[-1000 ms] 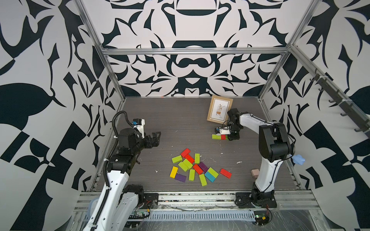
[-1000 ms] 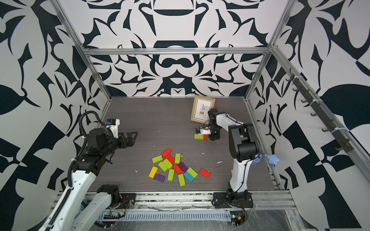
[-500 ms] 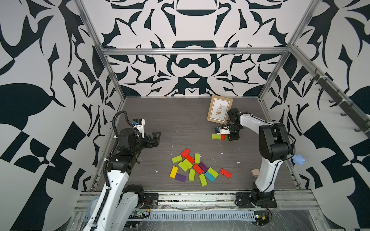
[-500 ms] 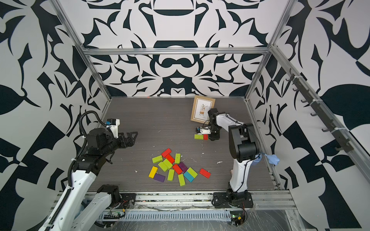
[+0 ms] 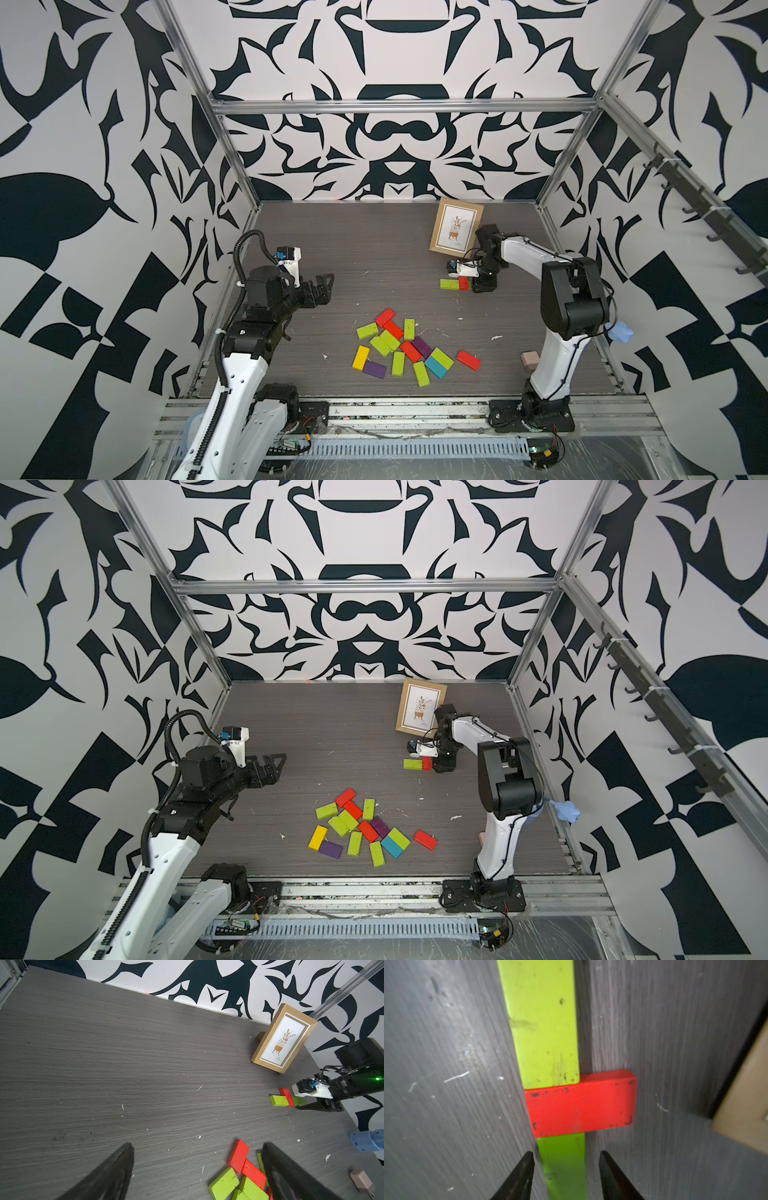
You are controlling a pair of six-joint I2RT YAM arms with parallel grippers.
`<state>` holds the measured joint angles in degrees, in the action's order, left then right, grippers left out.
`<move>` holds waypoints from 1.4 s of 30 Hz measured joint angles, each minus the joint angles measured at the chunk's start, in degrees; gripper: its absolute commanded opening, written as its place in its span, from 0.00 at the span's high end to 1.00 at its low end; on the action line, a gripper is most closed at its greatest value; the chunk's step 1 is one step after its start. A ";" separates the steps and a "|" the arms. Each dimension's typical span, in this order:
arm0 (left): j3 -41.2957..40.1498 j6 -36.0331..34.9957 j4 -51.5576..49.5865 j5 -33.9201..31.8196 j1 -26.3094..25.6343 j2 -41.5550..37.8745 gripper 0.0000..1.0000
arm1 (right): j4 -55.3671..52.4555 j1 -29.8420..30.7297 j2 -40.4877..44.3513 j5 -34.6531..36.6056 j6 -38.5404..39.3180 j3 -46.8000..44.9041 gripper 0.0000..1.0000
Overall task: Assemble the letter t with building blocks
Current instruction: Assemble the building block at the center of the board, then pick up the building block from the center of the board.
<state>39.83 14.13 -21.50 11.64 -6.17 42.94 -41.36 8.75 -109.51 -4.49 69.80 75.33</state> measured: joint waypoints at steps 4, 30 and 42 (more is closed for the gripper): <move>0.00 0.00 0.00 0.20 0.00 0.20 0.00 | 0.42 -0.42 2.89 -1.44 -0.87 -0.11 0.41; 0.00 -1.07 -0.46 -1.22 0.00 1.18 0.00 | 13.27 5.95 36.65 -6.88 -32.24 -17.35 0.01; 0.00 -1.29 -0.79 -2.89 0.00 1.18 0.00 | 5.75 13.81 47.76 -5.16 -44.24 -27.52 0.08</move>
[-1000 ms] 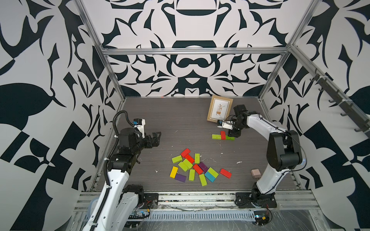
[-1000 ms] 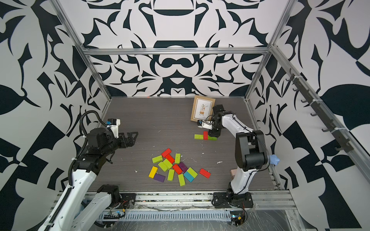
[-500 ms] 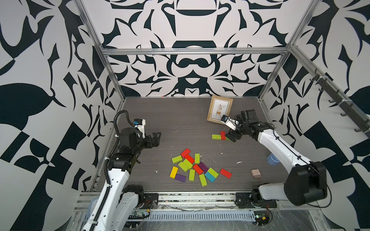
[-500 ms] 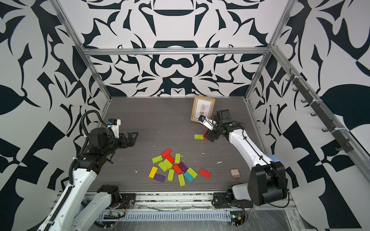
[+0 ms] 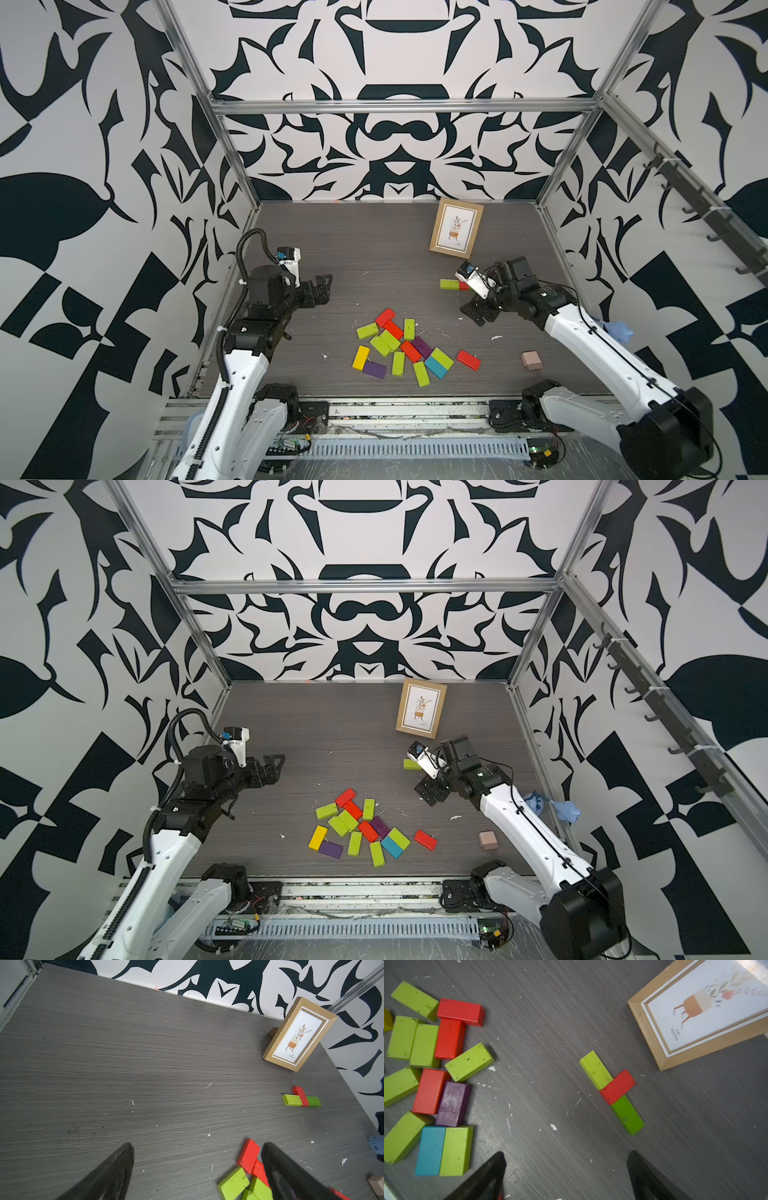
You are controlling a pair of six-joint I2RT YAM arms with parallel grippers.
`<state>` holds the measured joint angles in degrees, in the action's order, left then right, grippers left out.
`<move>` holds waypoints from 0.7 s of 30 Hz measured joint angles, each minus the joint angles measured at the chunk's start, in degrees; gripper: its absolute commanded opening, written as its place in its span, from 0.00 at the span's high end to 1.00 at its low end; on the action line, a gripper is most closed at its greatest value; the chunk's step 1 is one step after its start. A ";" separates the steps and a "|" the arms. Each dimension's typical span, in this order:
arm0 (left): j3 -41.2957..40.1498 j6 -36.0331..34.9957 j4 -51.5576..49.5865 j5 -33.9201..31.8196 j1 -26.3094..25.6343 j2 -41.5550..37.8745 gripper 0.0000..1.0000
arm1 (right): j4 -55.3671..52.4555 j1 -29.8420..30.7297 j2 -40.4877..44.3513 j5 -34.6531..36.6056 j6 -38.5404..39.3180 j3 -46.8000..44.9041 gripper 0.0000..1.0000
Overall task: Assemble the letter t with building blocks
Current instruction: Pick up the building block from the center of the board.
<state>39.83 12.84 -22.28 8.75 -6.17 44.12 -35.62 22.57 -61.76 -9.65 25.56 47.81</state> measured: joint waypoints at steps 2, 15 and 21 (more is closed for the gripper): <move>0.00 -0.24 0.00 -0.22 0.00 0.00 0.00 | -1.95 2.54 0.24 1.40 -0.42 0.00 0.09; 0.00 -0.79 -0.37 -1.36 0.00 0.59 0.00 | -7.56 14.03 -1.81 8.28 -1.86 -4.35 0.25; 0.00 -0.87 -0.37 -1.49 0.00 0.66 0.00 | -7.65 16.17 -3.10 9.75 -1.42 -8.28 0.34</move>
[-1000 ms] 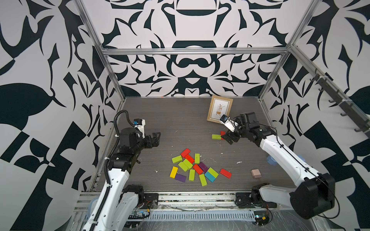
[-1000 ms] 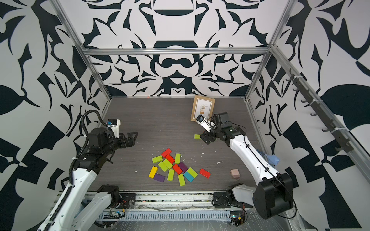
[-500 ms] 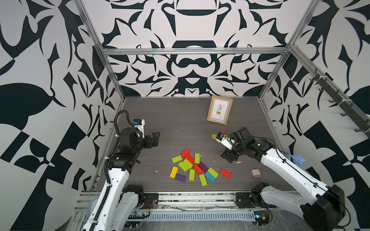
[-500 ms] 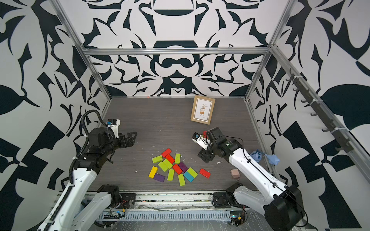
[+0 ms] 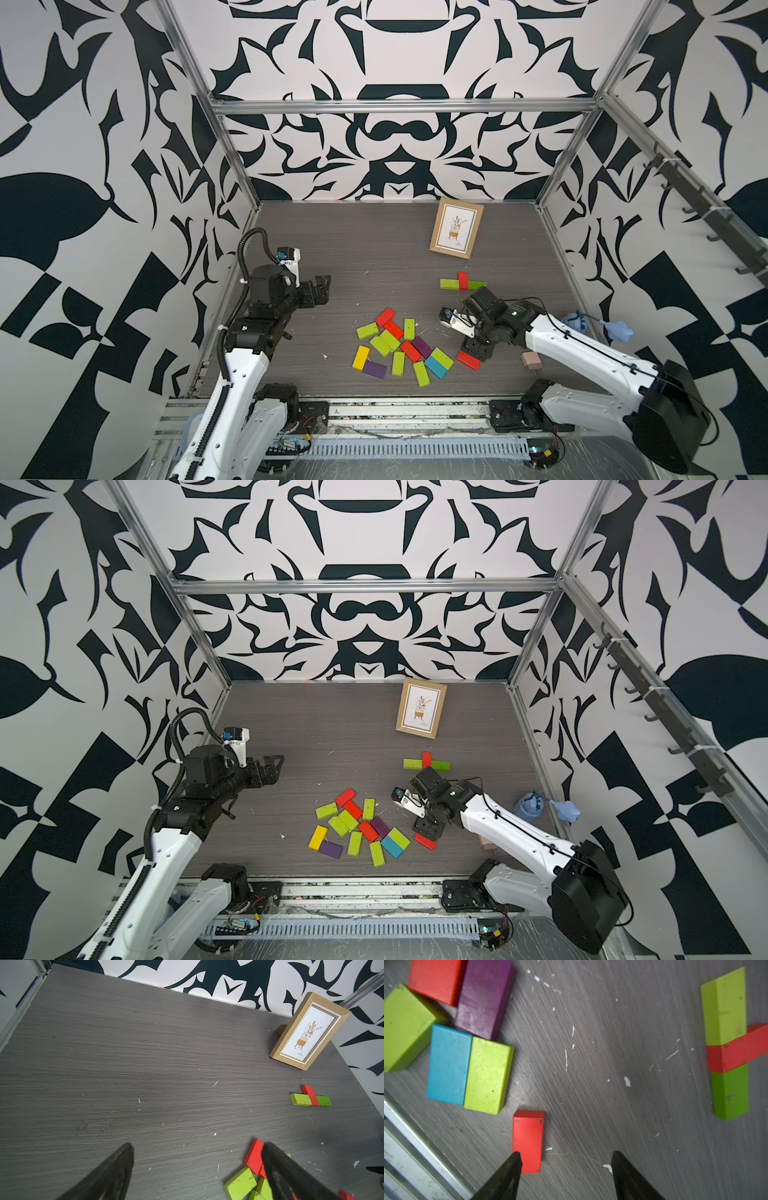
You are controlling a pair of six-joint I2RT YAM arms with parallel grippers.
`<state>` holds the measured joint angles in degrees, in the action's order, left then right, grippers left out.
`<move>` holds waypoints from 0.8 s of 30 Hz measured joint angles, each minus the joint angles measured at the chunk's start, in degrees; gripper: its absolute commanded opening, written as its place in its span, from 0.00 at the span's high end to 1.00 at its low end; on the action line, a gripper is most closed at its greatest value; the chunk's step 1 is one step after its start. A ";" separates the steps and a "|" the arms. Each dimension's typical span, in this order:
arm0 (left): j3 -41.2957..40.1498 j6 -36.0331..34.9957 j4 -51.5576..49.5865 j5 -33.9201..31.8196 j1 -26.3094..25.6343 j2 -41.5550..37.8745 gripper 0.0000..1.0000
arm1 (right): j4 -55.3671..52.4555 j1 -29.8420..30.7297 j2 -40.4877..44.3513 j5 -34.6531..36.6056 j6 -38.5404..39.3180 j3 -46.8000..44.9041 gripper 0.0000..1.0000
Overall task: Assemble the letter t with building blocks
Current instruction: Pick up the building block from the center of the board.
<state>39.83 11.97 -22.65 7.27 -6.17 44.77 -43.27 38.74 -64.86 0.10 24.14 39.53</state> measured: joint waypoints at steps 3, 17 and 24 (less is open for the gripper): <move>0.00 0.00 0.00 0.00 0.00 0.35 0.00 | 0.07 0.68 -0.09 -0.13 0.76 -1.60 0.38; 0.00 0.00 -0.02 0.02 0.00 0.74 0.00 | 1.75 3.21 -11.50 -3.19 3.10 -2.54 0.44; 0.00 0.00 0.00 0.02 0.00 0.79 0.00 | 2.47 3.72 -12.70 -2.80 3.17 -2.43 0.56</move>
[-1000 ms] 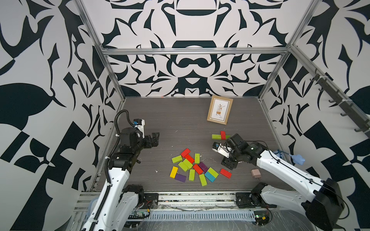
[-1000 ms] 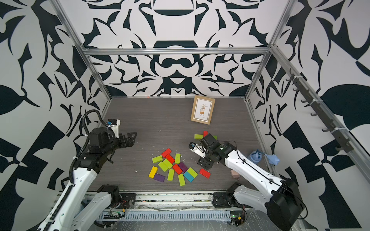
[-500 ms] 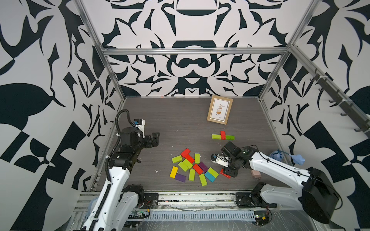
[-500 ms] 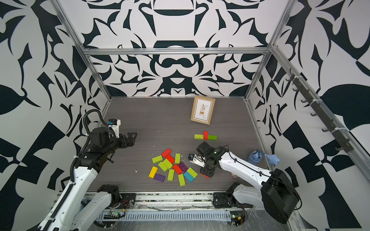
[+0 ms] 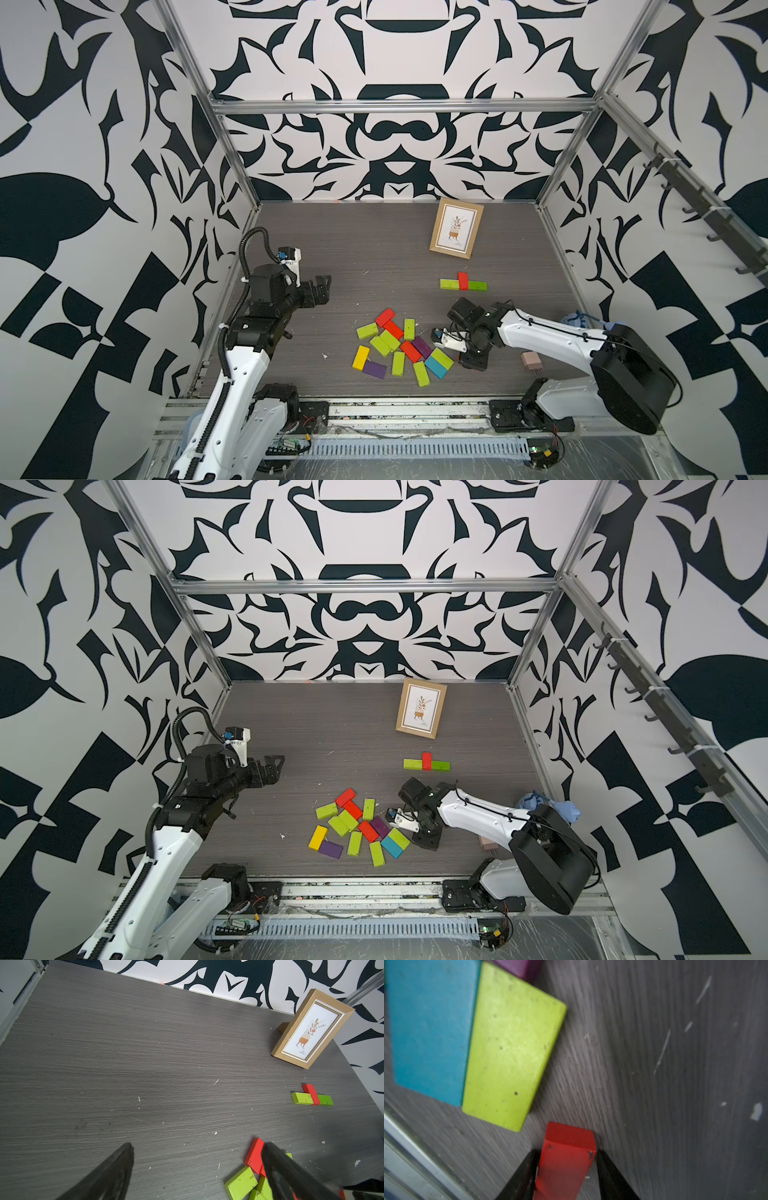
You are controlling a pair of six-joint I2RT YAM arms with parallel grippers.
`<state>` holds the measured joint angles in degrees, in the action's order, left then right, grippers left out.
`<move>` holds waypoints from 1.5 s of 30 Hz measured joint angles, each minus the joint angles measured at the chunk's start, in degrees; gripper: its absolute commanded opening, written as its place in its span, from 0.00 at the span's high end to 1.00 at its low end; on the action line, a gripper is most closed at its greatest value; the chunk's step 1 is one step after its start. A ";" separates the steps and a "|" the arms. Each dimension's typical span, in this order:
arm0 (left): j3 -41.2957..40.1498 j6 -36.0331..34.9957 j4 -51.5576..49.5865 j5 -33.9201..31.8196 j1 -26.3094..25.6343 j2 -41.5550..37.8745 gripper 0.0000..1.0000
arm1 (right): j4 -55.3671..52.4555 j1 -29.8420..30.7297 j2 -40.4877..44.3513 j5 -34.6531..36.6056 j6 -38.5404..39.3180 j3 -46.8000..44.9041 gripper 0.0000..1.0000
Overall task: Assemble the letter t with building blocks
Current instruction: Pick up the building block from the center of the board, then assemble the building block at the center of the board.
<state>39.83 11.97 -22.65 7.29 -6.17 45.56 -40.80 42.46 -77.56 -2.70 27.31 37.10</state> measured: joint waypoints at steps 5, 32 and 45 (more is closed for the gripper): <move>0.00 0.00 0.00 0.00 0.00 0.04 0.00 | 0.57 0.02 0.02 0.31 -0.22 -0.02 0.81; 0.00 0.00 0.00 0.24 0.00 0.42 0.00 | 6.32 -0.09 6.62 19.98 -21.88 14.16 1.00; 0.00 0.02 0.00 0.26 0.00 0.76 0.00 | 3.23 -1.33 1.84 25.07 -45.31 17.88 1.00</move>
<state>39.83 11.99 -22.65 7.55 -6.17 46.33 -37.56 41.12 -75.72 22.37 -18.00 54.98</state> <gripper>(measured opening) 0.998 0.326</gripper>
